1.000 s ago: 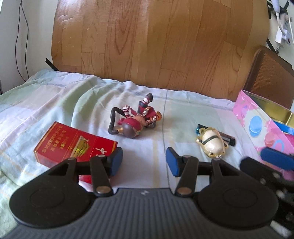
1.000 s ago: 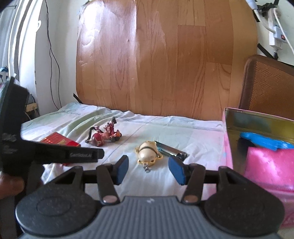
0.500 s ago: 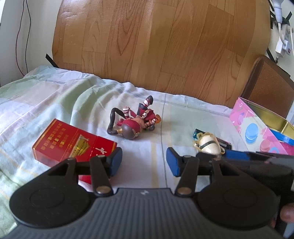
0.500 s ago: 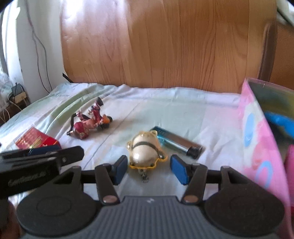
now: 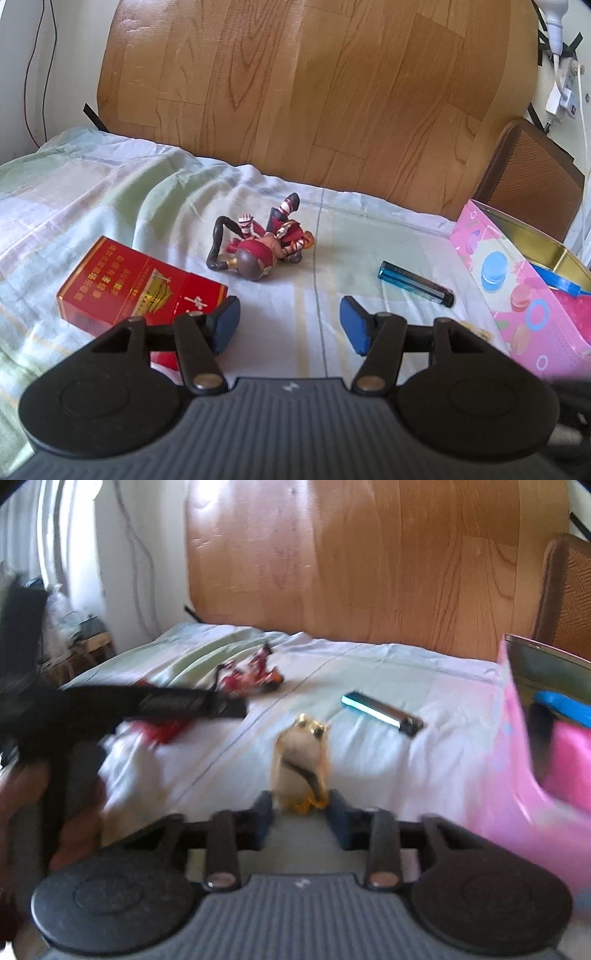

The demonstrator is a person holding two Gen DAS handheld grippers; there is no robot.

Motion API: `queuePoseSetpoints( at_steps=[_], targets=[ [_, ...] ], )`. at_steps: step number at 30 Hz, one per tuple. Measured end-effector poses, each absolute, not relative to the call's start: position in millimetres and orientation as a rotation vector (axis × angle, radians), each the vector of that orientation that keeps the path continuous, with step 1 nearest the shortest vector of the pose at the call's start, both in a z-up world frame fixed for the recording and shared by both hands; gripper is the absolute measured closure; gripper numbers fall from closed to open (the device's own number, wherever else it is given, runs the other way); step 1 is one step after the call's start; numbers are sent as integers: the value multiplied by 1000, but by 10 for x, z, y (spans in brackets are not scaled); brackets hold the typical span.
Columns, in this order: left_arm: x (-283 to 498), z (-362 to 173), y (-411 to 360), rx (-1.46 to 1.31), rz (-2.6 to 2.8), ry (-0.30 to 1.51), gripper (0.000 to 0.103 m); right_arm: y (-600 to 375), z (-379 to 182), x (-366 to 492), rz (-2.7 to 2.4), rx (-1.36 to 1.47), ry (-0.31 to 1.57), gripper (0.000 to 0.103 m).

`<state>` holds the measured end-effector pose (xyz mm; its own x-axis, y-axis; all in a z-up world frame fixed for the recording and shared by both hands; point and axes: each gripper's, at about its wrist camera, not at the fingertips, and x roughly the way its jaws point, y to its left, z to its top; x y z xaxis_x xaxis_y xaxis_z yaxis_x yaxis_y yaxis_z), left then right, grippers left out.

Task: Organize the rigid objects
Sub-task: 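Carry the gold piggy into the pink tin and open the right gripper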

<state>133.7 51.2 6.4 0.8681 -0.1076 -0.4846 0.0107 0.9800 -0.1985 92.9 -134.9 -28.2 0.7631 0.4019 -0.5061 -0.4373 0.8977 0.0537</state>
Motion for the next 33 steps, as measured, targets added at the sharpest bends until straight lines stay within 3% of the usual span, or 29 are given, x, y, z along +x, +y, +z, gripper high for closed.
queuePoseSetpoints(
  at_steps=[5,18,24,25,26,30,33],
  targets=[
    [1331,66,494,-191,-104,525,38,-1468,-331,570,438,-62,500,79],
    [1228,251,282,-329,-437,611,33,-1504,-251,750,413,-27,433,51],
    [1391,145,-15,-230,-548,668,26,-1444,-279,1038,395,-30,468,50],
    [1432,101,-56,-223,-554,684,29,-1438,-282,1085,396,-26,478,50],
    [1469,50,-89,-224,-564,707,40,-1450,-293,1105,401,-18,488,50],
    [1465,4,-50,-263,-563,718,55,-1522,-307,1137,418,37,498,60],
    [1374,134,6,-303,-567,699,60,-1557,-233,980,411,41,420,60]
  ],
)
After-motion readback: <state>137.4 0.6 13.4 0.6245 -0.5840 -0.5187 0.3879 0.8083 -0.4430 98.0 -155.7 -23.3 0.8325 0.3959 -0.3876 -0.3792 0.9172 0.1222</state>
